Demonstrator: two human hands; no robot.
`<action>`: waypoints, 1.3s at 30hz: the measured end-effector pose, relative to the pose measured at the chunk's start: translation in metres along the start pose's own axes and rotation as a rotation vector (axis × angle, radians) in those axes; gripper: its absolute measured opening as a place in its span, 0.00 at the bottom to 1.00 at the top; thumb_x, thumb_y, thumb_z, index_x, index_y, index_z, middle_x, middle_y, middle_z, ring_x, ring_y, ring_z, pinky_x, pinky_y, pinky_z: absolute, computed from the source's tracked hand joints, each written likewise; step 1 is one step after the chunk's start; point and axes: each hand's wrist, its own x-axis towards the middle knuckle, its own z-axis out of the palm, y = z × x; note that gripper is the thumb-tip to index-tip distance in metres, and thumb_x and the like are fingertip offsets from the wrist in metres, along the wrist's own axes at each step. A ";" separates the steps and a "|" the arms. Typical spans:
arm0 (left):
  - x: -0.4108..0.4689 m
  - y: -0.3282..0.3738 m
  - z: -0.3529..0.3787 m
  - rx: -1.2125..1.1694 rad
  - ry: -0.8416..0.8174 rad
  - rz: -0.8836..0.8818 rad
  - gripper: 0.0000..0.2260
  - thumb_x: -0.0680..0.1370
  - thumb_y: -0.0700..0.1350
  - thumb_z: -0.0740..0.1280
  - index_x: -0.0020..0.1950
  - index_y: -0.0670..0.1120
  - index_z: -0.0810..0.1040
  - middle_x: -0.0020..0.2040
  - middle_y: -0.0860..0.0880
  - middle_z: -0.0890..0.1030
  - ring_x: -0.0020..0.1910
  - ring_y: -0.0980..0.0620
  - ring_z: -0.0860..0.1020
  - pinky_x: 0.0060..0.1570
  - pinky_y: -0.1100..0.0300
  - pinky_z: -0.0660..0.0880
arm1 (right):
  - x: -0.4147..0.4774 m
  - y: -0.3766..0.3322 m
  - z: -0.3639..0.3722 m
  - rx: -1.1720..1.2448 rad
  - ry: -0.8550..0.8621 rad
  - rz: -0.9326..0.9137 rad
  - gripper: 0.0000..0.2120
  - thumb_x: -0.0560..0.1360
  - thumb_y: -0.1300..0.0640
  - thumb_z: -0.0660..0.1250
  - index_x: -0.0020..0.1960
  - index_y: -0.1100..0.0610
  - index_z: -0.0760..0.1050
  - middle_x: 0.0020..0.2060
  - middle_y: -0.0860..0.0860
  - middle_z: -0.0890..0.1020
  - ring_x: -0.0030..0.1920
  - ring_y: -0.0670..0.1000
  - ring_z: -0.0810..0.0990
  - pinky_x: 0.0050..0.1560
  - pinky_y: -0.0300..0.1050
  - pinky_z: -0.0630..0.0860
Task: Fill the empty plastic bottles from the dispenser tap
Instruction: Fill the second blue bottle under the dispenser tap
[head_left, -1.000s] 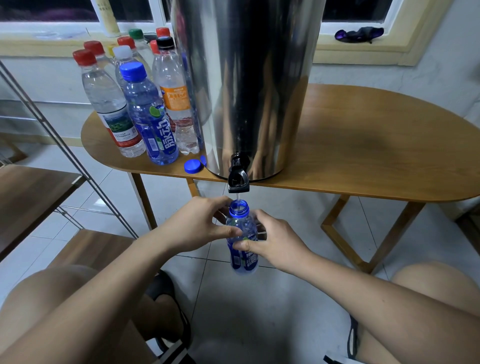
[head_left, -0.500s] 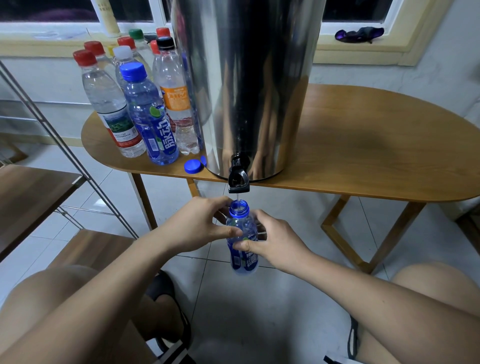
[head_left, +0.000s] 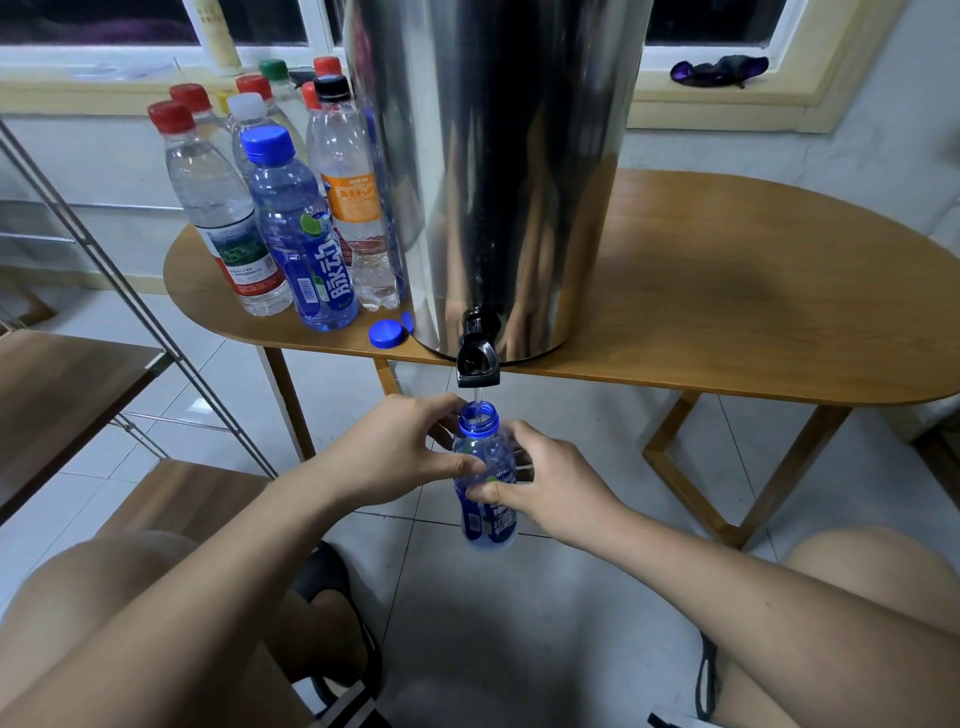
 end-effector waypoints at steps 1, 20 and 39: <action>0.000 0.000 0.000 0.004 0.002 0.003 0.20 0.76 0.60 0.79 0.62 0.59 0.76 0.54 0.59 0.85 0.52 0.65 0.83 0.45 0.71 0.76 | 0.000 0.000 0.000 -0.003 -0.001 0.000 0.35 0.73 0.38 0.80 0.75 0.41 0.70 0.68 0.41 0.81 0.65 0.45 0.81 0.63 0.47 0.82; 0.000 -0.002 0.001 0.018 0.008 0.005 0.21 0.76 0.60 0.79 0.64 0.56 0.79 0.53 0.59 0.85 0.51 0.67 0.82 0.45 0.72 0.75 | 0.000 0.000 0.000 0.011 -0.002 0.001 0.33 0.73 0.38 0.80 0.73 0.40 0.71 0.67 0.41 0.82 0.65 0.44 0.81 0.64 0.49 0.83; -0.001 0.000 0.000 0.012 -0.005 -0.010 0.21 0.76 0.60 0.79 0.64 0.56 0.79 0.54 0.60 0.85 0.52 0.66 0.82 0.45 0.71 0.76 | 0.000 0.002 0.000 0.005 -0.004 -0.003 0.35 0.73 0.36 0.80 0.74 0.40 0.70 0.69 0.41 0.81 0.66 0.45 0.81 0.64 0.49 0.83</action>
